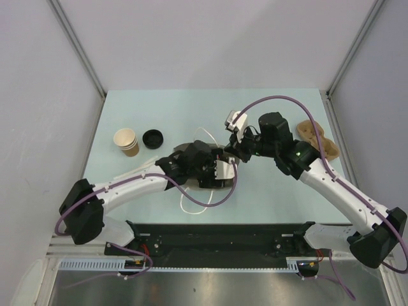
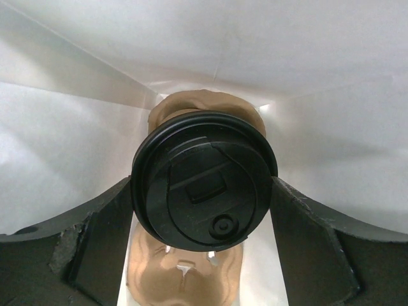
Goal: Pack the takeout coffee
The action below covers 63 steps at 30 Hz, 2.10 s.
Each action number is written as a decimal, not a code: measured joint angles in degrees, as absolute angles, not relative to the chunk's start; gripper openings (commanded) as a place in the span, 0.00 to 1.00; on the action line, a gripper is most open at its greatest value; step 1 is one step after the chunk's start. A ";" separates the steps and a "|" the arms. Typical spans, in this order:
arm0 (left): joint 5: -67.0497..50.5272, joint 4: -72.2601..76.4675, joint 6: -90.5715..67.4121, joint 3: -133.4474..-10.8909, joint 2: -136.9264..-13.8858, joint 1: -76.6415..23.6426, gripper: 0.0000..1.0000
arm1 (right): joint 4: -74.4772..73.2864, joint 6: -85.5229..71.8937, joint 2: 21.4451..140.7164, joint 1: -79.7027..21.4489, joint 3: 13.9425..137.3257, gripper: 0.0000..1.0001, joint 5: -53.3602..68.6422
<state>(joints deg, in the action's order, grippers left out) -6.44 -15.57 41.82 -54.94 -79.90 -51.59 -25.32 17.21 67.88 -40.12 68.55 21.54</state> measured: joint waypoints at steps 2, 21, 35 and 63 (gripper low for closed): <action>-7.68 -16.36 41.76 -56.01 -80.95 -50.76 0.20 | -25.34 17.45 68.49 -39.48 68.93 0.00 21.76; -17.93 -20.38 40.71 -64.64 -91.22 -43.57 0.15 | -23.68 18.24 76.86 -32.40 72.60 0.00 26.46; -23.62 -19.77 39.92 -68.03 -95.48 -40.49 0.11 | -24.03 18.22 82.06 -29.65 76.88 0.00 28.80; -27.40 -19.42 39.92 -70.08 -99.09 -38.94 0.35 | -24.10 18.26 84.03 -28.64 78.41 0.00 29.43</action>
<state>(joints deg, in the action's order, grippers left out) -27.40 -19.42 39.92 -70.08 -99.09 -38.94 -24.10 18.26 84.03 -28.64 78.41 29.43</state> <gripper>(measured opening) 0.821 0.009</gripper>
